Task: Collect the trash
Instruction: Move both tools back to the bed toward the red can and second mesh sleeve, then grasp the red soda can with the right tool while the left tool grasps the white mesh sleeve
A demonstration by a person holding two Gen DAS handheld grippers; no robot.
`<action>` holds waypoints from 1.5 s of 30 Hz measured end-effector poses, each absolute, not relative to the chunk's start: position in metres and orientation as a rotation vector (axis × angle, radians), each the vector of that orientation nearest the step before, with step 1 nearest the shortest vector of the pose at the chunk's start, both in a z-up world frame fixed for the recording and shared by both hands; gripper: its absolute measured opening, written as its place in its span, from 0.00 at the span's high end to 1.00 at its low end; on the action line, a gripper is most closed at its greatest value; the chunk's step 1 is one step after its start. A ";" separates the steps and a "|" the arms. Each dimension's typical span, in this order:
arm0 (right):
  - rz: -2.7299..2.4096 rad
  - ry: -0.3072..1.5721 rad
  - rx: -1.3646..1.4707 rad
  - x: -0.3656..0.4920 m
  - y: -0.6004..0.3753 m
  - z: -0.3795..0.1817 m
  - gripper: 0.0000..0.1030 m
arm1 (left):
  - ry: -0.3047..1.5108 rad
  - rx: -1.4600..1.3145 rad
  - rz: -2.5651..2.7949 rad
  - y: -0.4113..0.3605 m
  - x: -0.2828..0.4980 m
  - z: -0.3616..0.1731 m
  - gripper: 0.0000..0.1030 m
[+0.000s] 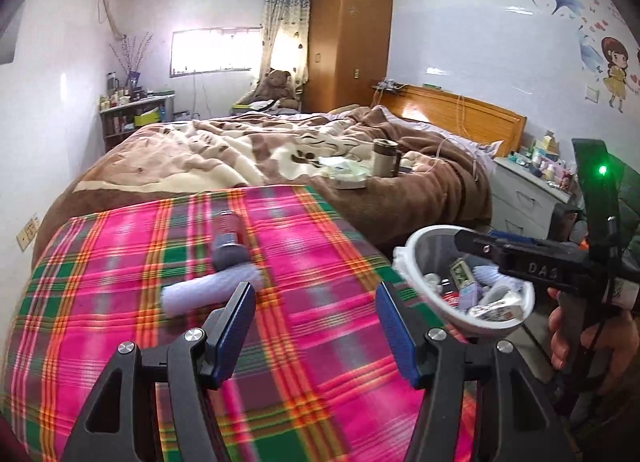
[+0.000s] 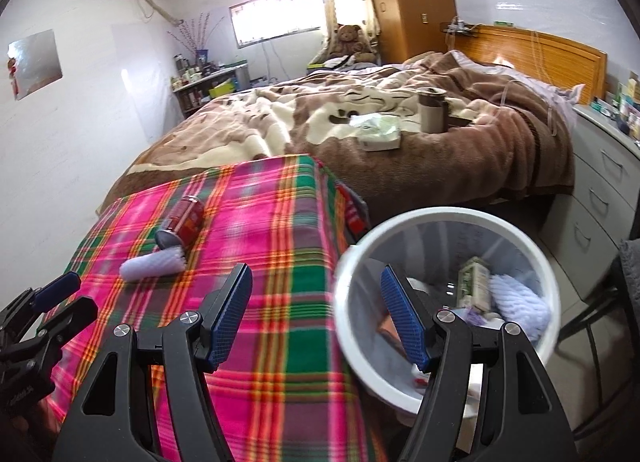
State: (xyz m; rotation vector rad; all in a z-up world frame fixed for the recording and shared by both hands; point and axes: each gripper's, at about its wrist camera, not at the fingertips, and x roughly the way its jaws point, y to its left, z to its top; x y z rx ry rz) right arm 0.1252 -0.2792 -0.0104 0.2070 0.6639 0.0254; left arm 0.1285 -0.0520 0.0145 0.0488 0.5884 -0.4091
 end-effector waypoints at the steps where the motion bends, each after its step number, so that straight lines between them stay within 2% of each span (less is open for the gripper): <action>1: 0.031 0.665 0.202 0.127 -0.276 -0.011 0.34 | 0.592 0.054 -0.397 -0.045 0.132 0.013 0.40; 12: 0.095 0.689 0.154 0.161 -0.238 -0.015 0.34 | 0.656 0.063 -0.351 0.004 0.186 -0.009 0.40; 41: 0.203 0.797 0.100 0.250 -0.167 -0.035 0.34 | 0.849 0.209 -0.561 -0.001 0.279 -0.066 0.40; 43: 0.207 0.800 0.105 0.254 -0.165 -0.035 0.34 | 0.860 0.199 -0.584 0.000 0.278 -0.068 0.54; 45: 0.209 0.808 0.116 0.256 -0.163 -0.035 0.34 | 0.879 0.202 -0.563 0.002 0.279 -0.071 0.61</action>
